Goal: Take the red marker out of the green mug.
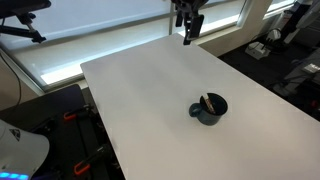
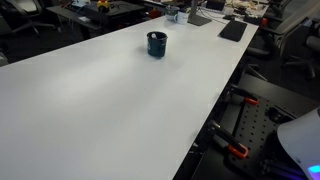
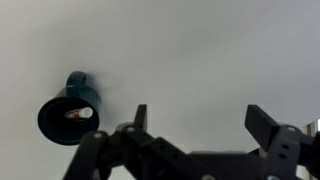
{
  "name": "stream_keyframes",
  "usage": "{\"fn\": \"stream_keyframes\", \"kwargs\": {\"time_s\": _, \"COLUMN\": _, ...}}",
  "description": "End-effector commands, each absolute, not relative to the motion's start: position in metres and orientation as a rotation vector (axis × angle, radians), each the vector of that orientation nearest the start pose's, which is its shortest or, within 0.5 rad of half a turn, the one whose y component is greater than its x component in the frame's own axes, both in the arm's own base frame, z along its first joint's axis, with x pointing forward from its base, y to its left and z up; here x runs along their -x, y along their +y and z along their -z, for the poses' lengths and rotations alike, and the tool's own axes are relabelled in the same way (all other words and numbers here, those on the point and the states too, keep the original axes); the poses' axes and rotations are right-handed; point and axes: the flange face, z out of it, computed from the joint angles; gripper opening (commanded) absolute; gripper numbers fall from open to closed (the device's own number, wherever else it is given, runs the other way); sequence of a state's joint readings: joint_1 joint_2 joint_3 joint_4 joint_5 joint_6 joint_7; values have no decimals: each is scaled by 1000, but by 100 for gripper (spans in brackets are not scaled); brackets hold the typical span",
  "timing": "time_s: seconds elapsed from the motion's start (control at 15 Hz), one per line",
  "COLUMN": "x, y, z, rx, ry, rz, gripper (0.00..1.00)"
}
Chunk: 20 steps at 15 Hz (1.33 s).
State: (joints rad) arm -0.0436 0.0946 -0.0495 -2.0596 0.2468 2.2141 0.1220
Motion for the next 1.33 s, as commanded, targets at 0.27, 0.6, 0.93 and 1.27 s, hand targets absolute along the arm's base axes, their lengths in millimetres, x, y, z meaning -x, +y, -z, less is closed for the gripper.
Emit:
{"fn": "stream_keyframes", "kwargs": {"time_s": 0.27, "x": -596, "y": -44, "z": -375, "rx": 2893, "ry": 573, "rz": 43, "gripper": 100}}
{"fn": "stream_keyframes", "kwargs": {"time_s": 0.6, "x": -639, "y": -66, "z": -333, "rx": 2851, "ry": 741, "rz": -11, "gripper": 100}}
{"fn": "stream_keyframes", "kwargs": {"time_s": 0.93, "x": -675, "y": -116, "z": -307, "rx": 2698, "ry": 1060, "rz": -140, "gripper": 100}}
{"fn": "stream_keyframes", "kwargs": {"time_s": 1.27, "x": -684, "y": -166, "z": -293, "rx": 2547, "ry": 1292, "rz": -278, "gripper": 100}}
